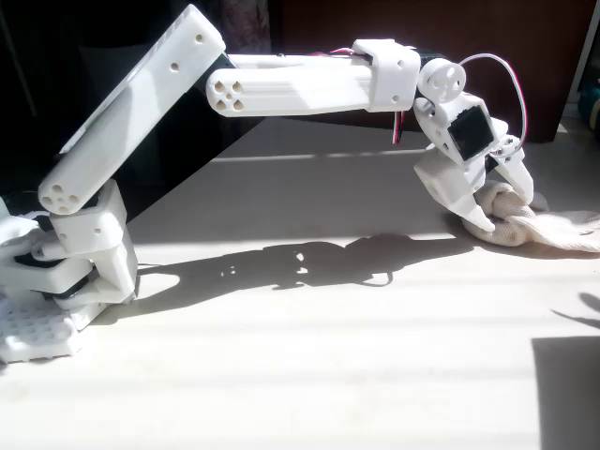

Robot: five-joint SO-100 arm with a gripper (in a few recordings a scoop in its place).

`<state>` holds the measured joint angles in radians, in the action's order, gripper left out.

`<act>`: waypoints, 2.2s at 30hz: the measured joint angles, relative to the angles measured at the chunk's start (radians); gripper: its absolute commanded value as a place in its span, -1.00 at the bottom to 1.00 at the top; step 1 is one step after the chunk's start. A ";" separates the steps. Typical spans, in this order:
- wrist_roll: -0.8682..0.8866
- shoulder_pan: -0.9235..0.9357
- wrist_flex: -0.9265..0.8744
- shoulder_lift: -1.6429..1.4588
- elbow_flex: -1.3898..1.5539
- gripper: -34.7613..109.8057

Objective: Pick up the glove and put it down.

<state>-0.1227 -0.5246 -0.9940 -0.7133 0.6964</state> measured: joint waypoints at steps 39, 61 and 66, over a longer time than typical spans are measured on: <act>-0.008 0.000 0.055 0.034 -0.021 -0.52; -0.015 0.132 0.009 -0.198 -0.020 -0.53; -0.015 0.244 -0.126 -0.244 -0.020 -0.53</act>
<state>-0.1381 -0.2807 -1.1198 -0.9572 0.6765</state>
